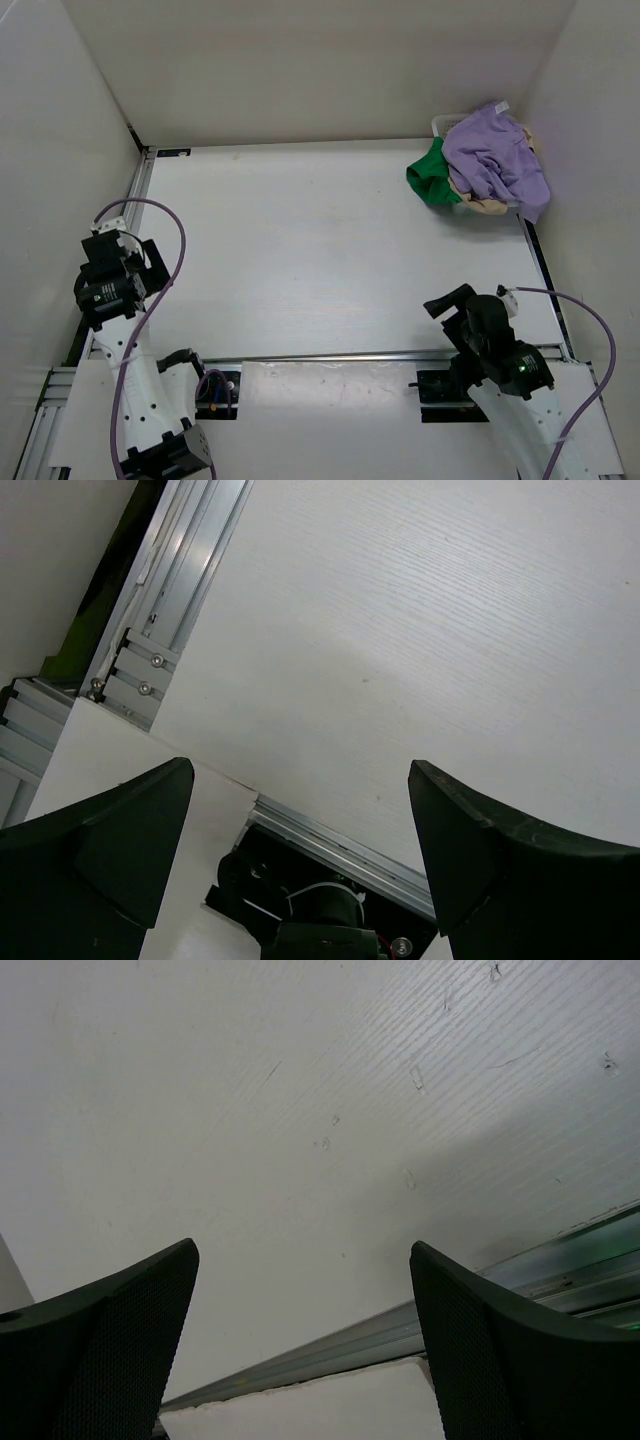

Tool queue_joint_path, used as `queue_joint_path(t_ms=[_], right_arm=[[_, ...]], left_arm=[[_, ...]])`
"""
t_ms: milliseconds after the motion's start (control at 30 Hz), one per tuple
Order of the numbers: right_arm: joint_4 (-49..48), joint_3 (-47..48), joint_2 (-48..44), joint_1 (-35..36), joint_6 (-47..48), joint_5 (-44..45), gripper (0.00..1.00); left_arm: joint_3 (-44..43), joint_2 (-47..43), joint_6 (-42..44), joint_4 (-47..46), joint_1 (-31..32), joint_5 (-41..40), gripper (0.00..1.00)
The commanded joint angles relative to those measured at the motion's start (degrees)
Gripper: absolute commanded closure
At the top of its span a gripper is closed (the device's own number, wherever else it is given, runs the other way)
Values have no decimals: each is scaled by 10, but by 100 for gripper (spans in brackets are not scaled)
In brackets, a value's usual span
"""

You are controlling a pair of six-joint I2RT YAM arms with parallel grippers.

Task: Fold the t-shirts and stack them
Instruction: Grab crumpled tshirt from bin with the right arm

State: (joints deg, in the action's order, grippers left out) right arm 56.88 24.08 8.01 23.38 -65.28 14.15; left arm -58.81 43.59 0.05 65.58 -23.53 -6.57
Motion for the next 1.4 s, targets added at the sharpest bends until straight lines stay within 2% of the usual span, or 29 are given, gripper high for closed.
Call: queue_joint_path(t_ms=[0, 100, 133, 200, 333, 367, 433, 467, 500, 533, 567, 600, 633, 667, 733, 767, 800, 833, 967, 1100, 1200, 1233, 1333, 1367], right_arm=[[10, -3, 9, 3, -2, 2, 8], [-26, 18, 21, 3, 23, -4, 5], [-39, 35, 26, 3, 34, -10, 0], [-76, 61, 56, 3, 67, -3, 0], [-141, 176, 160, 3, 157, 58, 0], [-148, 211, 226, 3, 180, 75, 0], [-148, 341, 308, 3, 232, 138, 0], [-143, 392, 397, -3, 287, 160, 0], [-132, 497, 443, -3, 311, 179, 0], [-132, 550, 488, -20, 333, 197, 0], [-132, 599, 575, -35, 356, 197, 0], [-132, 646, 616, -55, 384, 163, 0], [-127, 691, 697, -102, 385, 137, 0], [-127, 772, 735, -126, 377, 113, 0], [-115, 841, 809, -177, 351, 84, 0], [-115, 872, 876, -189, 350, 96, 0], [-115, 922, 908, -197, 350, 106, 0], [-115, 946, 970, -208, 363, 112, 0], [-152, 1036, 1095, -221, 408, 112, 0], [-175, 1042, 1150, -228, 417, 114, 11], [-175, 1020, 1161, -228, 417, 148, 31], [-175, 1014, 1161, -233, 425, 148, 47], [-175, 994, 1139, -233, 432, 169, 74], [-175, 994, 1132, -233, 432, 177, 91]], left_arm=[[-30, -3, -1, -1, -4, 5, 0], [-58, -3, -1, -6, -4, -12, 0], [-80, -3, -1, -12, -4, -25, 0], [-102, -3, -1, -12, -4, -43, 0], [-155, -3, -1, -19, -4, 18, 0], [-169, -3, -1, -27, -4, 34, 0], [-180, -3, -1, -49, -4, 80, 0], [-192, -3, -1, -57, -4, 93, 0], [-199, -3, -1, -66, -4, 102, 0], [-206, -3, -1, -90, -4, 108, 0], [-212, 3, -1, -103, -4, 108, 0], [-217, 4, -1, -118, -4, 108, 0], [-217, 10, -1, -132, -4, 108, 0], [-217, 20, -1, -146, -4, 113, 0], [-217, 38, -1, -170, -4, 113, 0], [-222, 62, -1, -170, -4, 113, 0], [-232, 77, -1, -170, -4, 118, 0], [-237, 108, -1, -170, -4, 118, 0], [-278, 180, -1, -170, -4, 118, 0], [-328, 274, -1, -170, 2, 135, 0], [-356, 301, -1, -161, 2, 152, 0], [-362, 306, -1, -151, 2, 161, 0], [-355, 305, -1, -143, 2, 161, 0], [-340, 298, -1, -143, 2, 167, 0]])
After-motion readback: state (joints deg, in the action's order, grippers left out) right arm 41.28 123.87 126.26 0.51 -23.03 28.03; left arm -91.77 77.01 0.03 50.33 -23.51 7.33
